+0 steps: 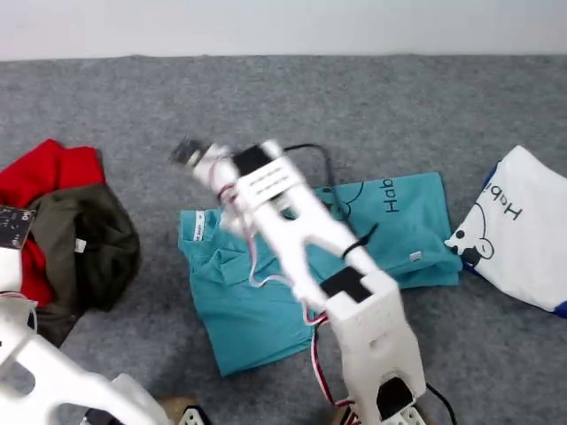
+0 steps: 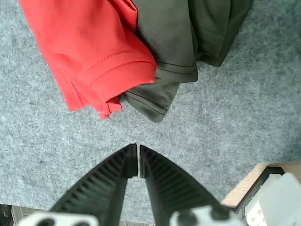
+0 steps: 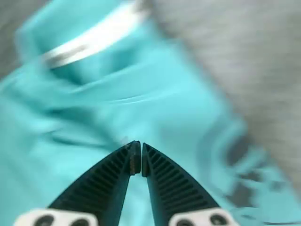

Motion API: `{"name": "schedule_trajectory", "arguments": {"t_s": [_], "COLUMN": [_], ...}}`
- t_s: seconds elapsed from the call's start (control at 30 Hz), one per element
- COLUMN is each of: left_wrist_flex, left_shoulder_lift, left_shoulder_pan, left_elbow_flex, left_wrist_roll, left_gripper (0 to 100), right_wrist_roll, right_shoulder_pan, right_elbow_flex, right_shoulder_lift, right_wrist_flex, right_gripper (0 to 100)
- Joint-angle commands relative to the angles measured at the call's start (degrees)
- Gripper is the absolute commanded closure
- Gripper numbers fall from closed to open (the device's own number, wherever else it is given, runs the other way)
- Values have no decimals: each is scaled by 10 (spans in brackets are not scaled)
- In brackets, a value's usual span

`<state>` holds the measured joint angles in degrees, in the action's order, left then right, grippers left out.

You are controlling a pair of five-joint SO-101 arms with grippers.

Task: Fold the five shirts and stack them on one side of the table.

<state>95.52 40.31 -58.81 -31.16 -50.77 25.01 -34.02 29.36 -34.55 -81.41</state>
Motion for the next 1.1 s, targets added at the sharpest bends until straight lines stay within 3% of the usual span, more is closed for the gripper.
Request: {"name": "schedule_trajectory", "arguments": {"t_s": [0.0,0.33,0.5,0.63,0.87,1.07], "left_wrist_flex": [-12,-12,-12,-12,-12,-12], "left_shoulder_lift": [12,11,10,10,11,11], "left_shoulder_pan": [4,4,4,4,4,4], "left_elbow_flex": [4,4,4,3,3,3], "left_wrist_roll": [-5,-5,-5,-5,-5,-5], "left_gripper": [981,981,981,981,981,981], "right_wrist_roll": [-4,-8,-90,-95,-45,-47], "right_shoulder_pan": [37,-82,-124,-145,-75,15], "right_elbow_flex": [62,124,69,48,67,187], "right_shoulder_lift": [12,6,3,-44,-109,-114], "right_wrist_flex": [13,-211,-213,-210,-132,-100], "right_gripper": [989,989,990,990,990,990]}}
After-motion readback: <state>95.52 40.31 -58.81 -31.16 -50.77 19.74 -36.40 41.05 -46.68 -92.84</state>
